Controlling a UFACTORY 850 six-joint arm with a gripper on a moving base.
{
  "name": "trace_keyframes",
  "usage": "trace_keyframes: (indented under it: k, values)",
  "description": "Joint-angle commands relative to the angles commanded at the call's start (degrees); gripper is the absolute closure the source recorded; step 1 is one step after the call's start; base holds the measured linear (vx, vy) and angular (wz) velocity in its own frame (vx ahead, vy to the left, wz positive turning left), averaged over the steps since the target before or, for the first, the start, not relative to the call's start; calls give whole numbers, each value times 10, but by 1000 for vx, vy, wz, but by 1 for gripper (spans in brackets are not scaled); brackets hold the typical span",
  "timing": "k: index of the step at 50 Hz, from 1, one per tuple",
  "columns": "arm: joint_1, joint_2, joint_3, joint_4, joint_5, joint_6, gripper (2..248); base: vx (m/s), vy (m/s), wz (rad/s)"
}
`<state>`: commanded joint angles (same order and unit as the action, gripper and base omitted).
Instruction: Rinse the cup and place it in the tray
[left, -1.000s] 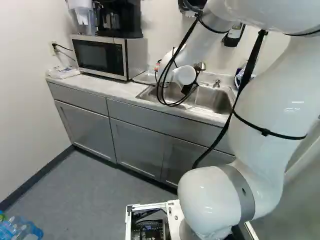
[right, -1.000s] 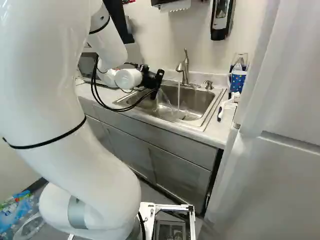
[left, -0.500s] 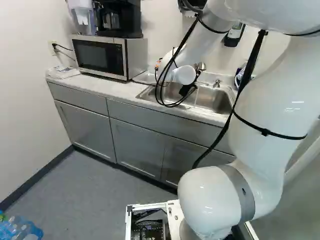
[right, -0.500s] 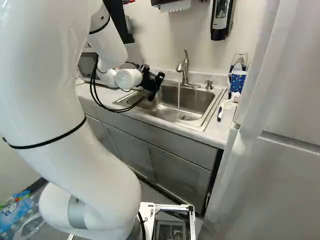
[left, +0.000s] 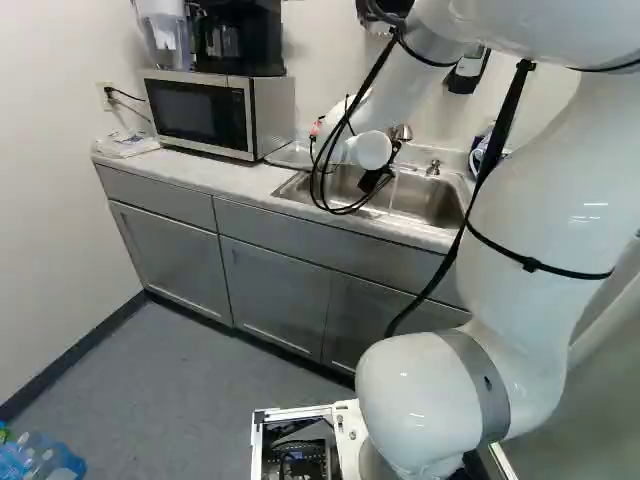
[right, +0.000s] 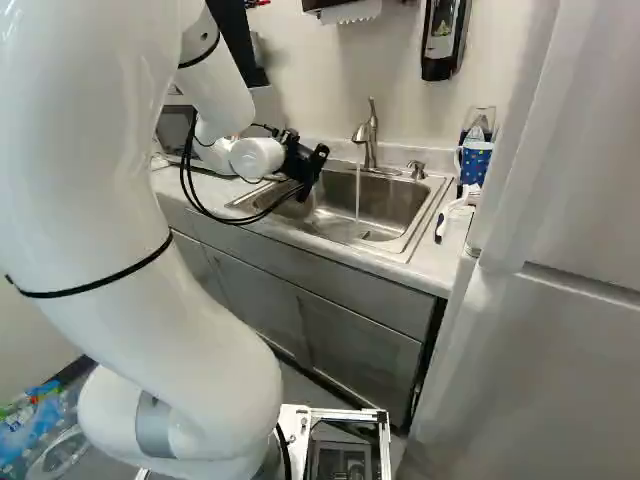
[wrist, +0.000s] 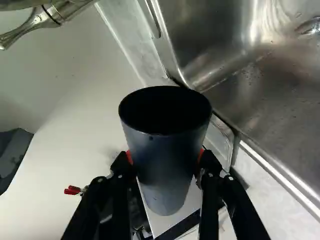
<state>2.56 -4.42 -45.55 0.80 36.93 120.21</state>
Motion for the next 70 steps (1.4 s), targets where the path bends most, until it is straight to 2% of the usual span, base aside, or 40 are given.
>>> trace_keyframes:
  k: [5,12,70]
  values:
    - [0,0,0,0,0,-6,124,0,0,0]
    - [0,0,0,0,0,-39,124,0,0,0]
    - [0,0,0,0,0,-385,124,0,0,0]
